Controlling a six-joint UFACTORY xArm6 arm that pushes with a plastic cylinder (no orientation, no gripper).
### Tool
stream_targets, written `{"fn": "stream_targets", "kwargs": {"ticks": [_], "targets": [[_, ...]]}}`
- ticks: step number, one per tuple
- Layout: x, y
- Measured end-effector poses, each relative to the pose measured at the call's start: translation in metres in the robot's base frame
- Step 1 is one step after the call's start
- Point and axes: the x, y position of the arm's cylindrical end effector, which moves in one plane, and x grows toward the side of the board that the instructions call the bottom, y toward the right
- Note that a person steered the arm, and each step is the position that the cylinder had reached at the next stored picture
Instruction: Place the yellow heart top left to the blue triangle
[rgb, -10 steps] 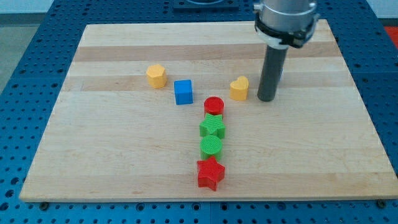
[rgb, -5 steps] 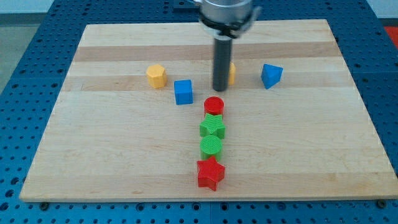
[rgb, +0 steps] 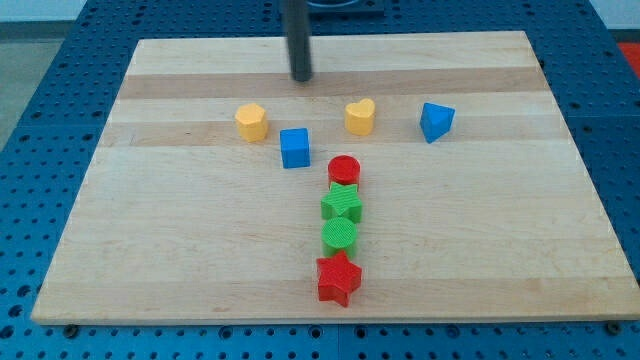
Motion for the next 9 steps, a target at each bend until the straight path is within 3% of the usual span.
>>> {"fn": "stream_targets", "kwargs": {"ticks": [1, 2, 3, 8, 9], "targets": [[-0.017, 0.047], [-0.015, 0.048], [0.019, 0.061], [0.042, 0.089], [0.097, 0.097]]}}
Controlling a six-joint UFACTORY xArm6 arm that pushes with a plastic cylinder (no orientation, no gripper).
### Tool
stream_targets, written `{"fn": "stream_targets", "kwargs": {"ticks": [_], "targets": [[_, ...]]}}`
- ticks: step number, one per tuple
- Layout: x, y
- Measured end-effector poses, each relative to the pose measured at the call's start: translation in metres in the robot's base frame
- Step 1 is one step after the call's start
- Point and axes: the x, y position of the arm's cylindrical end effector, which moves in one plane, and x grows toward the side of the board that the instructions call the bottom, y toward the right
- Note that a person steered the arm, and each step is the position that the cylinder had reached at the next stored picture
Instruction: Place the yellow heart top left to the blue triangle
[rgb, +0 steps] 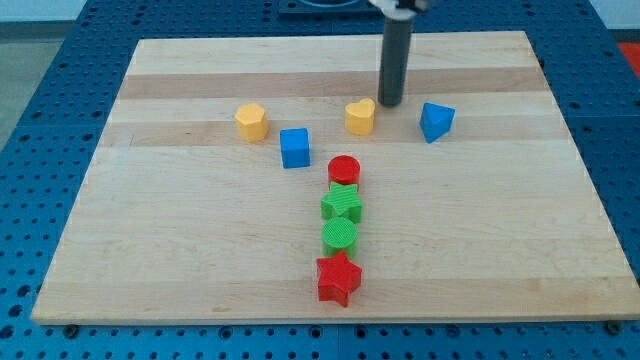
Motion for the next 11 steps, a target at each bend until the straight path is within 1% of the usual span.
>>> {"fn": "stream_targets", "kwargs": {"ticks": [1, 2, 3, 4, 5, 6, 7, 9, 10, 11], "targets": [[0.011, 0.004], [-0.006, 0.004], [-0.01, 0.004], [-0.004, 0.004], [0.022, 0.005], [0.022, 0.005], [0.022, -0.026], [0.022, -0.117], [0.021, -0.144], [0.017, -0.158]]}}
